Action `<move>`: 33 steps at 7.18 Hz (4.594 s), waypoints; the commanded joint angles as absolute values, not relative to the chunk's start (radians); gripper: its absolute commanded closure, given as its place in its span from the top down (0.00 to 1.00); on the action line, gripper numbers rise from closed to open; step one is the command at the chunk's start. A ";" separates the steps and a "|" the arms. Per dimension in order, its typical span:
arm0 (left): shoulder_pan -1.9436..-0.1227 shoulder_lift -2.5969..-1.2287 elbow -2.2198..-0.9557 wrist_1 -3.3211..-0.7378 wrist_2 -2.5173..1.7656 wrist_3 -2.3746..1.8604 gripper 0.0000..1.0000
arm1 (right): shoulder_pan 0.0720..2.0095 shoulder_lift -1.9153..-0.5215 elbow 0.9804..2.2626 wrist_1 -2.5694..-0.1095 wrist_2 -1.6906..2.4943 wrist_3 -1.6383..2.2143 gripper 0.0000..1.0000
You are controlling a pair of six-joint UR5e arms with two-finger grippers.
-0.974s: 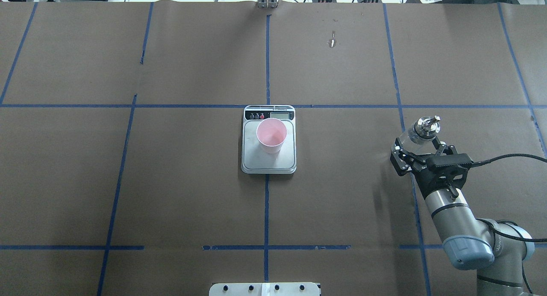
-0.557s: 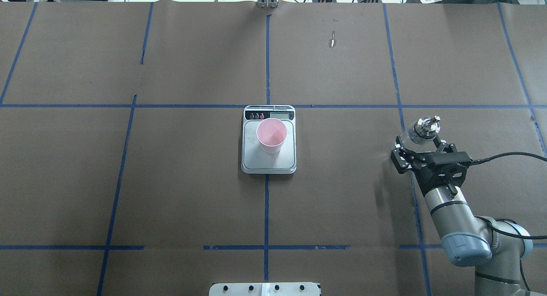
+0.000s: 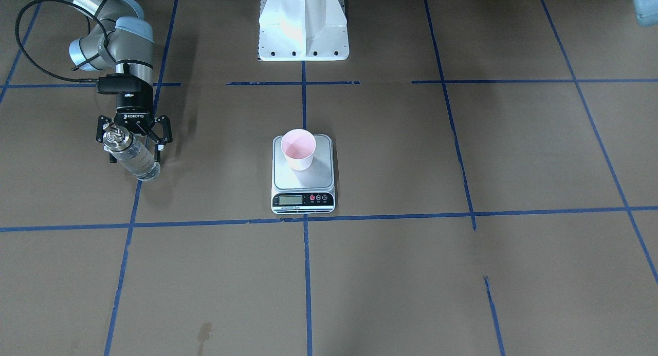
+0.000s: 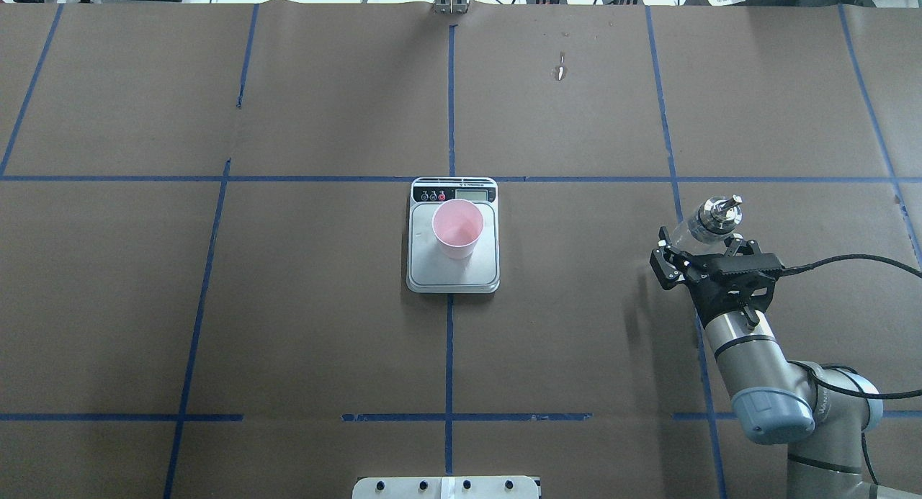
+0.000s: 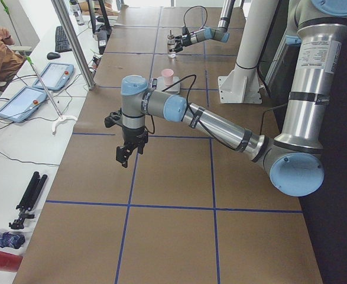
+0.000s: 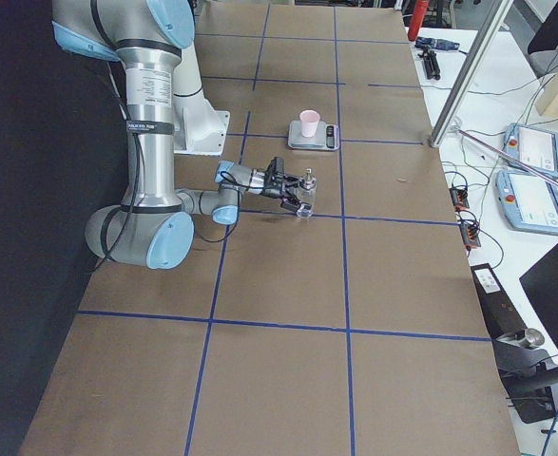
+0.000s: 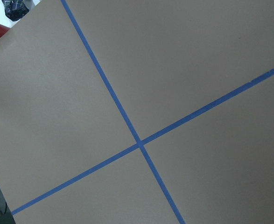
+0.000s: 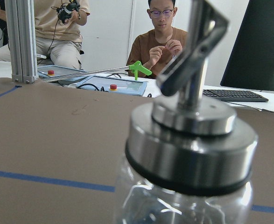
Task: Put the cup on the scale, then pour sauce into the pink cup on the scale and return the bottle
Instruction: 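Close the right gripper around the glass sauce bottle, then lift the sauce bottle with the right gripper and carry it toward the cup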
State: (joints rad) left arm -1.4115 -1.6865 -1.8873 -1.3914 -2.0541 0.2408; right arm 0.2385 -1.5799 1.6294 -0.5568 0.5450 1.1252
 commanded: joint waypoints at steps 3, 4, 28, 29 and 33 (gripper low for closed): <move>-1.413 -1.686 -1.908 -1.390 -2.049 0.241 1.00 | 0.259 -1.577 1.628 -0.554 0.566 1.124 0.71; -1.413 -1.686 -1.908 -1.390 -2.049 0.241 1.00 | 0.264 -1.577 1.629 -0.552 0.569 1.126 0.41; -1.416 -1.689 -1.944 -1.381 -2.051 0.247 1.00 | 0.242 -1.161 1.574 -0.862 0.379 0.286 0.00; -1.416 -1.689 -1.944 -1.381 -2.051 0.247 1.00 | 0.242 -1.161 1.574 -0.864 0.367 0.229 0.00; -1.414 -1.689 -1.942 -1.382 -2.051 0.247 1.00 | 0.242 -1.123 1.572 -0.964 0.298 0.101 0.00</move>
State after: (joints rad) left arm -1.4150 -1.6889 -1.9427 -1.3816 -2.0509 0.2470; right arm 0.2428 -1.1432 1.5728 -0.9038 0.3311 0.1167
